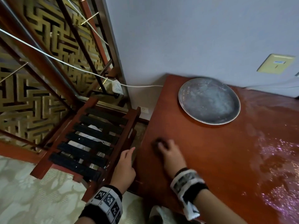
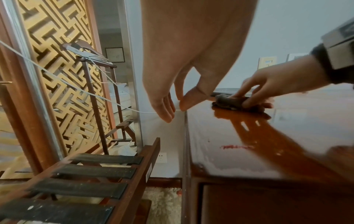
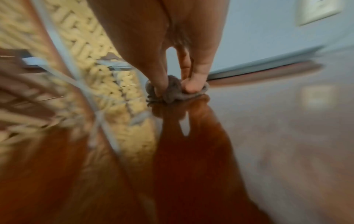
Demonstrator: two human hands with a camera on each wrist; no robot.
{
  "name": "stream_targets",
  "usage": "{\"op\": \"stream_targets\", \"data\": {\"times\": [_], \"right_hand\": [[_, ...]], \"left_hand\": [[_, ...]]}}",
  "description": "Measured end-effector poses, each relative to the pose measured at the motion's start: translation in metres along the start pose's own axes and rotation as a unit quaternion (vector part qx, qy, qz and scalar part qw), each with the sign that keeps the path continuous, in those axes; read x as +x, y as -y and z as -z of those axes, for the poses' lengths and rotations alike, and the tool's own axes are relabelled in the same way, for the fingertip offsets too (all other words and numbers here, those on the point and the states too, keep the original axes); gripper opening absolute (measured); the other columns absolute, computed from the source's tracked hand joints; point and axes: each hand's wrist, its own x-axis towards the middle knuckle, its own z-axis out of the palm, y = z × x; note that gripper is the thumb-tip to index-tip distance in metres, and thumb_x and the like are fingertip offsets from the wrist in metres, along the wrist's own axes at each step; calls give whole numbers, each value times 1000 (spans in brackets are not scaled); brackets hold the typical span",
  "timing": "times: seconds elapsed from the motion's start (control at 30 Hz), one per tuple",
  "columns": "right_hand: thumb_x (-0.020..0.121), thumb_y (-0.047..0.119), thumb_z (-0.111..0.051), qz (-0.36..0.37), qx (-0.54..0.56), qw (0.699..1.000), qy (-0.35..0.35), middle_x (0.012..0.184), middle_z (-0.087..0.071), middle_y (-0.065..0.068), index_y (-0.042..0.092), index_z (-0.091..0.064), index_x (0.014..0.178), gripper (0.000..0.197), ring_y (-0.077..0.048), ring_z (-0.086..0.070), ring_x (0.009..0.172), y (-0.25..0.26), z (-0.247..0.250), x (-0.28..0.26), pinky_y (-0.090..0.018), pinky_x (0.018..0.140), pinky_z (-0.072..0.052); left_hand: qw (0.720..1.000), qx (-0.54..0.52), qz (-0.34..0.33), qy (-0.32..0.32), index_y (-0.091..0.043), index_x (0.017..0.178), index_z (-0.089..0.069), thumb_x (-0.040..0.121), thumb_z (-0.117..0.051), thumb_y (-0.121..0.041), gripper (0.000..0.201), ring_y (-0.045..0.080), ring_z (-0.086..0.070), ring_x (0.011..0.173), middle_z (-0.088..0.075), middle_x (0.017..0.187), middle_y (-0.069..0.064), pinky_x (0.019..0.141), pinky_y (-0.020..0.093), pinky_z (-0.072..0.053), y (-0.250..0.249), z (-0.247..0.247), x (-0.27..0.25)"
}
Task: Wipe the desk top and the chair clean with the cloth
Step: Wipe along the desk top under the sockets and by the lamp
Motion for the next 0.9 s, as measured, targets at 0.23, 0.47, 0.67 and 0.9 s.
{"op": "stream_targets", "data": {"times": [0.23, 0.47, 0.67, 0.9], "right_hand": [[72, 11, -65, 149, -31, 980, 126, 122, -38, -9, 24, -49, 131, 62, -32, -57, 91, 1, -7, -39, -33, 62, -54], [88, 23, -16, 168, -23, 974, 148, 139, -28, -18, 16, -30, 144, 58, -37, -43, 110, 25, -7, -78, -46, 85, -45], [60, 15, -79, -72, -15, 997, -25, 109, -46, -1, 26, -57, 123, 68, -15, -63, 73, -47, 0, -130, -16, 57, -48], [38, -17, -77, -284, -97, 926, -227, 105, -42, -10, 5, -70, 105, 71, -29, -45, 82, -117, 14, -205, -40, 59, -57]], "left_hand": [[1000, 13, -22, -2, -15, 145, -33, 84, -40, 14, 68, 18, -41, 128, -34, 143, 0, 104, 25, -34, -7, -2, 14], [997, 42, -59, 32, -17, 144, -36, 84, -41, 13, 67, 15, -38, 131, -34, 144, -3, 107, 24, -31, -26, -16, 16], [946, 140, -226, 187, -22, 149, -25, 86, -45, 1, 69, 8, -6, 145, -12, 157, -8, 112, 14, -8, -50, -55, 1], [854, 230, -357, 301, -25, 152, 2, 95, -49, -21, 76, -1, 21, 137, 15, 156, -13, 112, 19, 11, -99, -116, -22]]}}
